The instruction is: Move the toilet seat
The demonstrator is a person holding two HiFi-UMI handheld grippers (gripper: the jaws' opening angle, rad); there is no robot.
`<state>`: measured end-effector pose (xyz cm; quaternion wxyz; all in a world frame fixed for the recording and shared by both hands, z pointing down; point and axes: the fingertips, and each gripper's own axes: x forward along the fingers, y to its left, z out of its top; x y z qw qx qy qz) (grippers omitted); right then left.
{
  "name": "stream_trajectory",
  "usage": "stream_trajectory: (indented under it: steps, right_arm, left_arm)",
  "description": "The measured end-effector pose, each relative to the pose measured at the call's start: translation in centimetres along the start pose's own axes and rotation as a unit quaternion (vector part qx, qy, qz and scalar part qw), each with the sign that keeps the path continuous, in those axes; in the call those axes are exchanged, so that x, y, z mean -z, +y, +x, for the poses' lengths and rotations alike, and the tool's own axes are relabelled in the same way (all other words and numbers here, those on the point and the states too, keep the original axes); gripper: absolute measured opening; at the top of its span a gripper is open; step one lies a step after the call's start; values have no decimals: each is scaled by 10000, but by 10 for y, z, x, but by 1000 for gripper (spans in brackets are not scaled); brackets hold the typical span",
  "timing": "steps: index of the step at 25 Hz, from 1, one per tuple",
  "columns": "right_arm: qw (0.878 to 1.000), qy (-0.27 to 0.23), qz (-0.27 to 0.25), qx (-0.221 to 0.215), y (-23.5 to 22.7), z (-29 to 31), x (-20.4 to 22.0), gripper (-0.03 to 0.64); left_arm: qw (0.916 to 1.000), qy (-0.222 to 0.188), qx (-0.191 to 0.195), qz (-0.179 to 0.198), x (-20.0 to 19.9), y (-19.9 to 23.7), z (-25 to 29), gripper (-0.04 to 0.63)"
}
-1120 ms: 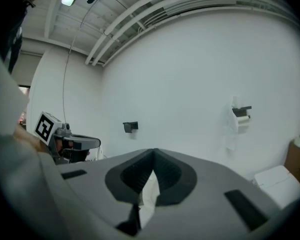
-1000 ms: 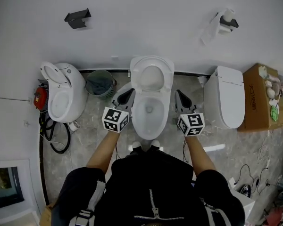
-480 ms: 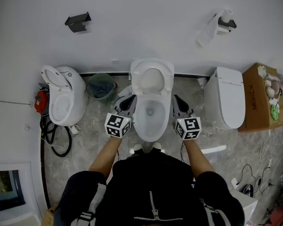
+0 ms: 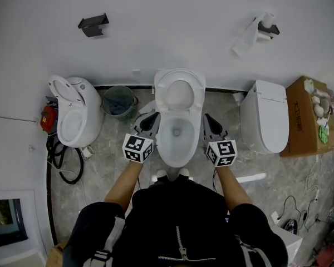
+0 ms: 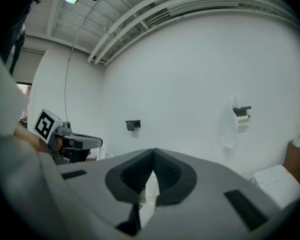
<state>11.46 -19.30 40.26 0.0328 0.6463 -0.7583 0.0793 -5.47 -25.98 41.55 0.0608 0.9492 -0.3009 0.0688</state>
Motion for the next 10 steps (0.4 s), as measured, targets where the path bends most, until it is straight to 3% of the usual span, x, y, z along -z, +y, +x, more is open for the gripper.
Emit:
stream_trajectory:
  steps: [10]
  right_arm:
    - [10000,37,-16,-55,1,-1,2,2]
  left_arm:
    - [10000,-1,-36,7,-1,-2,-1,5]
